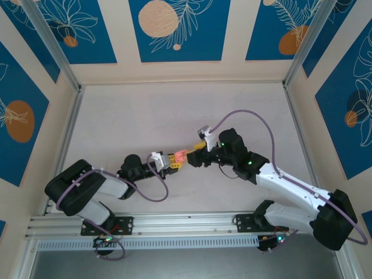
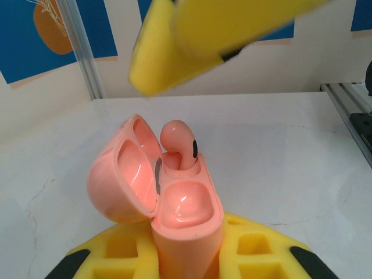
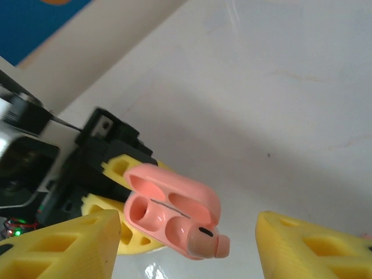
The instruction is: Insert the wireless bluetooth earbuds into the charging case
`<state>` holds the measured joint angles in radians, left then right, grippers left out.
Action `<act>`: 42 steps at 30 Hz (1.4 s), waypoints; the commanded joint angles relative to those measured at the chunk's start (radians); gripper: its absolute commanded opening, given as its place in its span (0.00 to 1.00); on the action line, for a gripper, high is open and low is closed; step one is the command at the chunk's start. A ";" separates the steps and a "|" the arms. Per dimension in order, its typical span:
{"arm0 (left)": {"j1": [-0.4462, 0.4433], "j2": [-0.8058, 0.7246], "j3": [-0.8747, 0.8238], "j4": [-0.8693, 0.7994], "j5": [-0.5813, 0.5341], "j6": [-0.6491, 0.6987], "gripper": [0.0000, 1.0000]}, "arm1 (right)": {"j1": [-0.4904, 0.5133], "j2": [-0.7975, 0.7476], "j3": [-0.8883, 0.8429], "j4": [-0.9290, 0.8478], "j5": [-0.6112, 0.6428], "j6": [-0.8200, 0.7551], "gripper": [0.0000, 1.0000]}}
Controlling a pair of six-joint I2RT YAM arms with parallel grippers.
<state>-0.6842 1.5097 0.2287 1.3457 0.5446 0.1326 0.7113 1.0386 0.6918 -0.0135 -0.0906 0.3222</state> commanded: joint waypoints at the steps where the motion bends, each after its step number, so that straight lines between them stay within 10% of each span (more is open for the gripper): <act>1: -0.008 -0.025 -0.007 0.018 0.020 0.009 0.13 | -0.065 -0.040 -0.025 0.038 -0.154 0.053 0.65; 20: -0.008 -0.015 0.013 0.061 0.121 -0.022 0.13 | -0.326 0.088 -0.038 0.074 -0.676 0.148 0.45; 42: -0.008 -0.057 0.013 0.029 0.102 -0.012 0.13 | -0.271 0.216 -0.020 0.044 -0.736 0.143 0.28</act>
<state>-0.6842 1.4796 0.2291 1.3521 0.6315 0.1287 0.4332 1.2522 0.6708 0.0513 -0.7975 0.4721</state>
